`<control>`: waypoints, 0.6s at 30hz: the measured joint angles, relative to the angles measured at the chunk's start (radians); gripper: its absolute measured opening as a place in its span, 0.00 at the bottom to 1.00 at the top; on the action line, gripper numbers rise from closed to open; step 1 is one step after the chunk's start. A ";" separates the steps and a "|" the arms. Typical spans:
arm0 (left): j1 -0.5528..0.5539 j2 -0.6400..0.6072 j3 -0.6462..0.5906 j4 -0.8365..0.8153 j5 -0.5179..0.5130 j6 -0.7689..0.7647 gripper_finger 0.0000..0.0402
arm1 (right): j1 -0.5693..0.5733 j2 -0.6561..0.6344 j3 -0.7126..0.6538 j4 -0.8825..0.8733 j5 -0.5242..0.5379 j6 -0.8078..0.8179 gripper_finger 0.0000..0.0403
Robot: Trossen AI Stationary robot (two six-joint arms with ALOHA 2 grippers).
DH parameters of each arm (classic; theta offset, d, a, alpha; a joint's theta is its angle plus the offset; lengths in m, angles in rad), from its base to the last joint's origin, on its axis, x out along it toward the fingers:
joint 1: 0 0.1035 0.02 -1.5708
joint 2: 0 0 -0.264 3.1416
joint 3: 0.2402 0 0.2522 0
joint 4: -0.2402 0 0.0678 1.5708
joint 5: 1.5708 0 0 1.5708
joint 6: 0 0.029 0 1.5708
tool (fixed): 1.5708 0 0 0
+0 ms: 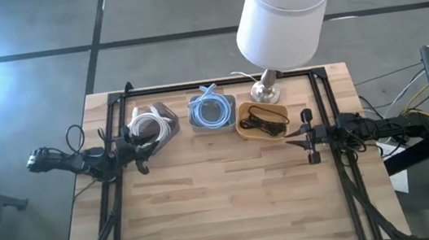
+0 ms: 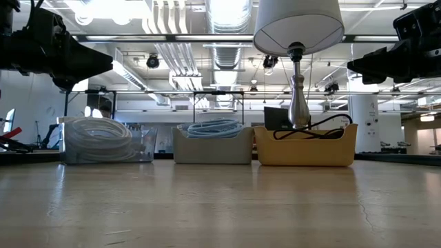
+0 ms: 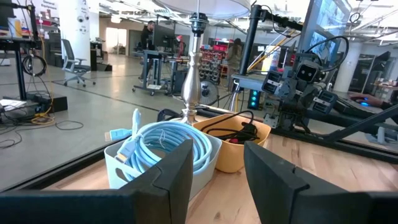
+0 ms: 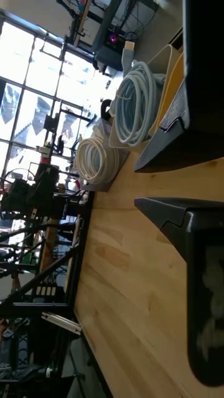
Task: Pick & Place USB Port
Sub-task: Return to Home Position
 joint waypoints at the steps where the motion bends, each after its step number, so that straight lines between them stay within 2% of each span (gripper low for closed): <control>1: 0.000 0.000 0.000 0.000 0.000 0.000 0.37 | 0.000 0.000 0.000 0.000 0.000 0.000 0.17; 18: 0.001 0.000 0.000 0.000 0.000 0.000 0.37 | 0.000 0.000 0.000 0.000 0.000 0.000 0.22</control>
